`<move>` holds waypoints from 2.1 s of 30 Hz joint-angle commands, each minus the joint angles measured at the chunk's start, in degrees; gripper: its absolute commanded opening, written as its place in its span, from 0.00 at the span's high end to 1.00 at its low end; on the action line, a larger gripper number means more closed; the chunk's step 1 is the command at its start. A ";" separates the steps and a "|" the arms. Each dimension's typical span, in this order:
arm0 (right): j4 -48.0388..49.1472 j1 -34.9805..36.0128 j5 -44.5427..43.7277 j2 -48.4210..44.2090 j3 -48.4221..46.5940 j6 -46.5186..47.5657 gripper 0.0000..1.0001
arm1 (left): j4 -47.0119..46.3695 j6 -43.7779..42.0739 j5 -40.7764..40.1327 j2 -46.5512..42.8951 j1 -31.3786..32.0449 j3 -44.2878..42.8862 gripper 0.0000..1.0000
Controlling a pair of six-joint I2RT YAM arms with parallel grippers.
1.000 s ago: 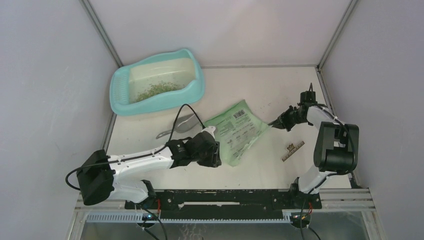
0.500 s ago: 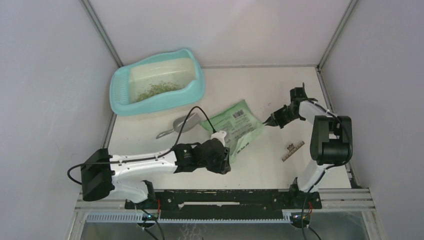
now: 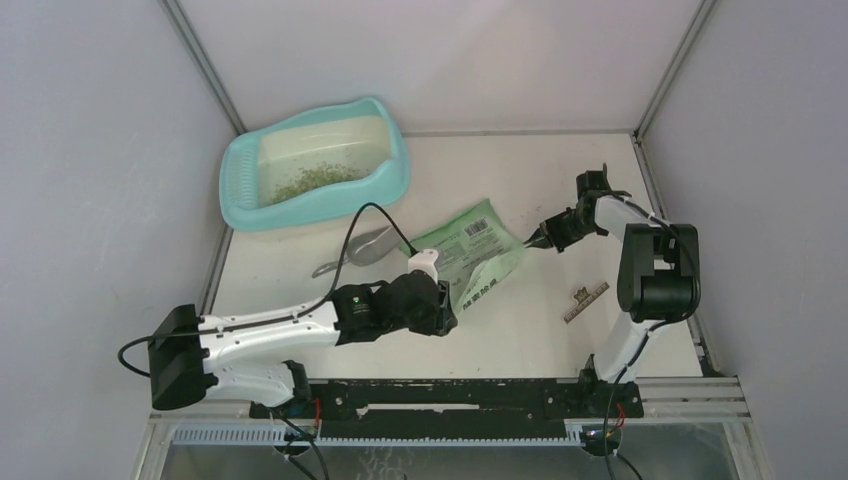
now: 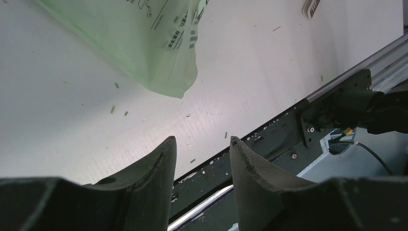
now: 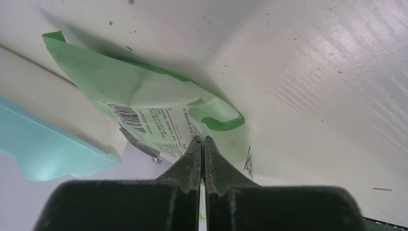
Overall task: Fill the litter box with clean litter
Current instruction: Close the cat litter bag at the center of the board.
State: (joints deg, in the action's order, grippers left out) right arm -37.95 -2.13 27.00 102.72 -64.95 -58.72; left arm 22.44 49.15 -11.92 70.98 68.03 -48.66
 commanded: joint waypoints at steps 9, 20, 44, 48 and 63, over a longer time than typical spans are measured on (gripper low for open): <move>1.10 1.95 -4.55 3.89 -5.75 -4.71 1.00 | -1.50 0.59 0.92 5.35 2.05 -4.99 0.51; 0.65 4.02 -6.09 5.70 -7.03 -5.83 1.00 | -1.47 -0.57 -1.78 12.17 0.52 -11.63 0.51; 0.81 2.80 -5.63 5.84 -7.03 -5.44 1.00 | -5.65 -3.03 -1.53 23.33 -9.88 -12.40 0.66; 1.04 2.92 -5.81 5.92 -7.03 -5.37 1.00 | -6.20 -3.18 -0.77 25.17 -10.61 -12.59 0.66; -3.36 2.65 -8.94 3.31 -13.44 2.43 0.41 | -5.15 -3.35 -2.11 32.65 -10.85 -15.05 0.67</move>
State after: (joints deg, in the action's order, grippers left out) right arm -40.75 0.75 20.78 107.96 -75.22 -60.31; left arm 16.91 47.46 -11.88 101.89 57.63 -60.14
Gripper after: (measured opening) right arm 0.517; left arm 0.334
